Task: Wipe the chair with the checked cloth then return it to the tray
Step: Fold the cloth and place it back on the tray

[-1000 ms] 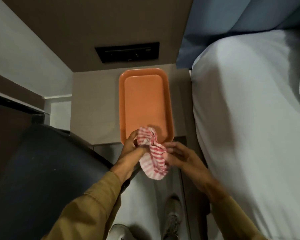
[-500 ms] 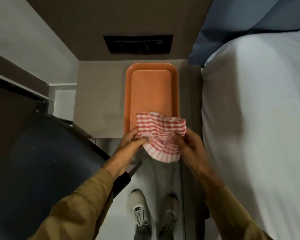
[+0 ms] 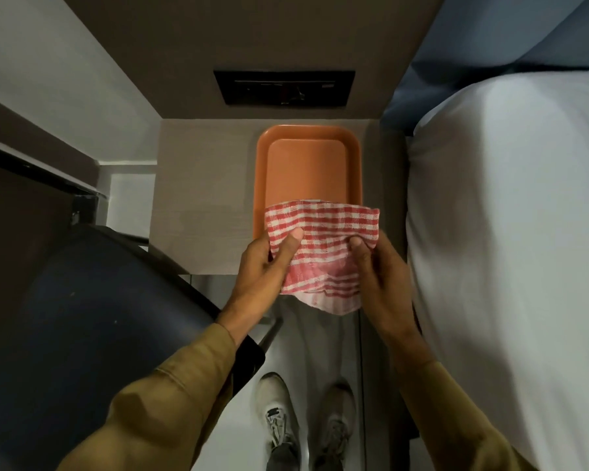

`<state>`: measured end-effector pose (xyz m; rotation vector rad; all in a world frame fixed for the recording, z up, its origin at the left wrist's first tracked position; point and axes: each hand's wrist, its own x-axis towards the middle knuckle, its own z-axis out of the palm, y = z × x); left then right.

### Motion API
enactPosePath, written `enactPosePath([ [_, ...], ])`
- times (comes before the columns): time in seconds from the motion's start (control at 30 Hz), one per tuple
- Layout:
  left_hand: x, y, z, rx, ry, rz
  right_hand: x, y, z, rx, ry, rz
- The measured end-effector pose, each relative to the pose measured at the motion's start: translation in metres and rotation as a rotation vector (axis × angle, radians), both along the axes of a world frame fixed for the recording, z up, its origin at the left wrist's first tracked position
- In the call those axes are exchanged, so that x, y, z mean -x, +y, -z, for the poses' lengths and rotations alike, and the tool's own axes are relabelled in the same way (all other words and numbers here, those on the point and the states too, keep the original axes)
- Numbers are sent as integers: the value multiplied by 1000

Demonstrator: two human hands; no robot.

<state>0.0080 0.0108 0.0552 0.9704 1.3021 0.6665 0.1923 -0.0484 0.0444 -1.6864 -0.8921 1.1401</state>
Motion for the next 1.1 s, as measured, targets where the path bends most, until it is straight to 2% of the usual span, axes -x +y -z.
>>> enactPosePath([
  [0.13,0,-6,13,106,-25,92,17,2,12,4,-44,4],
  [0.23,6,-16,24,168,51,199,18,-2,33,70,-31,34],
  [0.4,6,-24,47,191,233,70,11,-9,54,273,2,-149],
  [0.47,4,-17,51,156,195,46,10,-2,52,214,-40,-210],
  [0.57,0,-1,55,39,145,40,11,15,57,109,-179,-144],
  [0.7,-6,11,71,-41,290,111,15,34,70,193,-160,-98],
  [0.8,-4,11,83,-22,438,190,19,26,80,304,4,-41],
  [0.87,0,7,88,-75,553,268,22,22,79,354,-14,-51],
  [0.97,2,2,95,-112,536,353,22,21,85,423,121,15],
  [1.03,4,1,97,-136,535,349,20,25,88,414,128,1],
  [1.1,7,1,102,-199,612,353,17,27,89,414,150,-30],
])
